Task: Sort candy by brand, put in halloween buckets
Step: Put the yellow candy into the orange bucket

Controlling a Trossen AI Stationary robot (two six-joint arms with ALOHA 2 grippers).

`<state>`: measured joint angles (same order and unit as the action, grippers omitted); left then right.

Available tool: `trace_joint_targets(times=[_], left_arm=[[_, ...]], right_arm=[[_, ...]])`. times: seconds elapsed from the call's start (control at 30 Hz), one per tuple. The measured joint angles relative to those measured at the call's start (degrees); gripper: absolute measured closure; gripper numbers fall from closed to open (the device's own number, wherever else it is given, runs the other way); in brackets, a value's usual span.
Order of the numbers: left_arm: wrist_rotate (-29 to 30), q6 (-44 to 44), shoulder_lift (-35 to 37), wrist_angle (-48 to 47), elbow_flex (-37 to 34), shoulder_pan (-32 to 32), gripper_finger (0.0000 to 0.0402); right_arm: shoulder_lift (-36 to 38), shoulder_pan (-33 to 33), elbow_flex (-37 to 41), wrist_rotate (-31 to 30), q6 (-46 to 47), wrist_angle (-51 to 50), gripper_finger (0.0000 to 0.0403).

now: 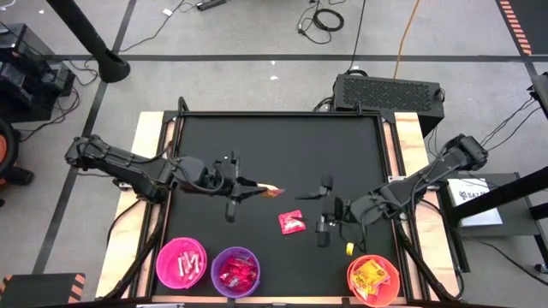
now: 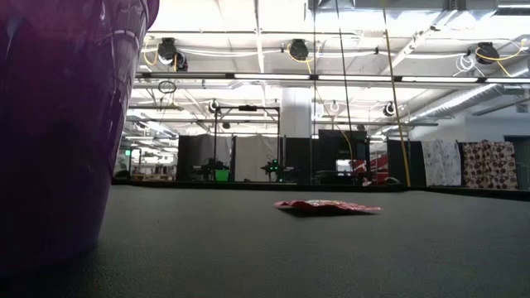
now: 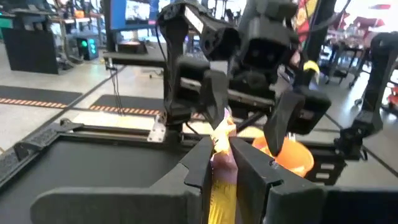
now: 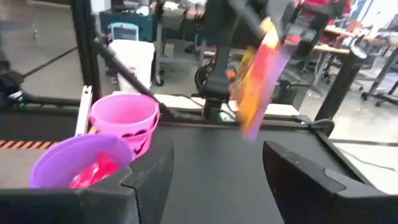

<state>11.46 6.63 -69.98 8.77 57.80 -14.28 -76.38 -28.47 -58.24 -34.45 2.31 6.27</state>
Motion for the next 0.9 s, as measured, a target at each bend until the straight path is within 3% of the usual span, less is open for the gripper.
trace_joint_targets(times=[0.37, 0.5, 0.63, 0.9], left_arm=[[-0.6, -1.5, -3.5, 2.8, 0.0, -0.2, 0.0343], [-0.8, -1.5, -3.8, 4.7, 0.0, -0.2, 0.0343], [-0.8, -1.5, -3.9, 5.6, 0.0, -0.2, 0.0343], [-2.5, -1.6, -7.7, 11.7, 0.0, -0.2, 0.0344]], right_arm=[[-3.3, 4.8, 0.0, 0.4, -2.3, 5.8, 0.0147], [-3.4, 5.7, 0.0, 5.5, -2.5, 6.0, 0.0147], [-3.4, 6.5, 0.0, 6.3, -2.6, 6.1, 0.0147], [-3.7, 7.2, 0.0, 9.4, -5.7, 10.3, 0.0185]])
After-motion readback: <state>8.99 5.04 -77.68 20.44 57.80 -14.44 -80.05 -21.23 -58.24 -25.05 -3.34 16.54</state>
